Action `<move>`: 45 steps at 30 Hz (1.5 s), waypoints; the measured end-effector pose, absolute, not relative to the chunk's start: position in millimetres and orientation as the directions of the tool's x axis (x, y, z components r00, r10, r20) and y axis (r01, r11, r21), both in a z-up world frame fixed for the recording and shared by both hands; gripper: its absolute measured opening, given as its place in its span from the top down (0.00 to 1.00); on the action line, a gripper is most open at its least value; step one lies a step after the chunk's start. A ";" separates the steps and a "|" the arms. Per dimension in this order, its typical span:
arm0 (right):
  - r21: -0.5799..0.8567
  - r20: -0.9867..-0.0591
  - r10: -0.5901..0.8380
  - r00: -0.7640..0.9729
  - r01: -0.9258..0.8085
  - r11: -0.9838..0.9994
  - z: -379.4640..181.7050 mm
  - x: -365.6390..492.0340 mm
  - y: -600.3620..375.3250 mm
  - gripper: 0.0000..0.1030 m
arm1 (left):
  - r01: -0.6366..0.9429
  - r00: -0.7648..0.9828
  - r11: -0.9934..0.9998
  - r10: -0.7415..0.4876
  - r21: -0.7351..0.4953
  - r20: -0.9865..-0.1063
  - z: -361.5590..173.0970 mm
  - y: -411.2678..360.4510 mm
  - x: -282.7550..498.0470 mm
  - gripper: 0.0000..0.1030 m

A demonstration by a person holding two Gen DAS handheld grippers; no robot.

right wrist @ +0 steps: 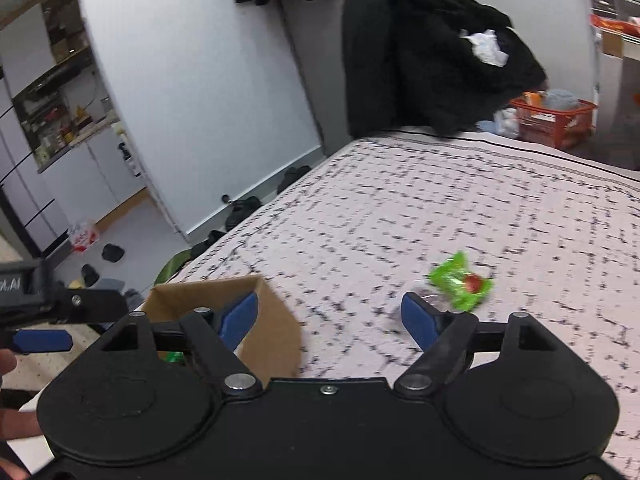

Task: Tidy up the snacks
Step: 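Move both tools back toward the remaining green candy and clear pouch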

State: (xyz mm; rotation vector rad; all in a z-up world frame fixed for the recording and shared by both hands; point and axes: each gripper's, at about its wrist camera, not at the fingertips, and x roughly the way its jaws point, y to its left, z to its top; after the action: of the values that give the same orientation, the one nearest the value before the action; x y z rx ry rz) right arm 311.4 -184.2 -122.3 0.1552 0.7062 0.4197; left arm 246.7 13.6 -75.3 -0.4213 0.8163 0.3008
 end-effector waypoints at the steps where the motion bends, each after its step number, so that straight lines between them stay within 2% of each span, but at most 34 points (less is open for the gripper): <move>1: 0.279 -0.598 0.417 0.684 -0.310 0.909 -122.2 313.0 -189.3 0.24 | -0.403 0.656 0.881 0.088 -0.249 -0.750 -75.0 9.3 248.2 0.00; 10: 0.299 -0.593 0.388 0.705 -0.255 0.920 -120.3 324.1 -226.1 0.23 | -0.334 0.680 0.903 0.032 -0.271 -0.733 -73.3 -22.5 262.2 0.00; 33: 0.421 -0.624 0.394 0.674 -0.135 0.897 -141.7 355.1 -292.9 0.19 | -0.237 0.694 0.951 0.022 -0.199 -0.719 -90.9 -100.9 310.4 0.03; 40: 0.455 -0.640 0.402 0.655 -0.097 0.885 -159.0 375.7 -300.9 0.21 | -0.216 0.692 0.955 0.003 -0.203 -0.722 -107.4 -115.8 332.6 0.14; 45: 0.493 -0.652 0.418 0.633 -0.066 0.868 -177.2 395.0 -302.4 0.28 | -0.199 0.679 0.958 -0.018 -0.208 -0.734 -124.7 -127.9 354.1 0.22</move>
State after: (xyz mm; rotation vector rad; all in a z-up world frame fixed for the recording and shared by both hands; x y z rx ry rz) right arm 395.0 -302.4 -177.2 0.4525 0.8463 0.2879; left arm 354.1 -127.9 -124.7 -0.2817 0.8208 0.1030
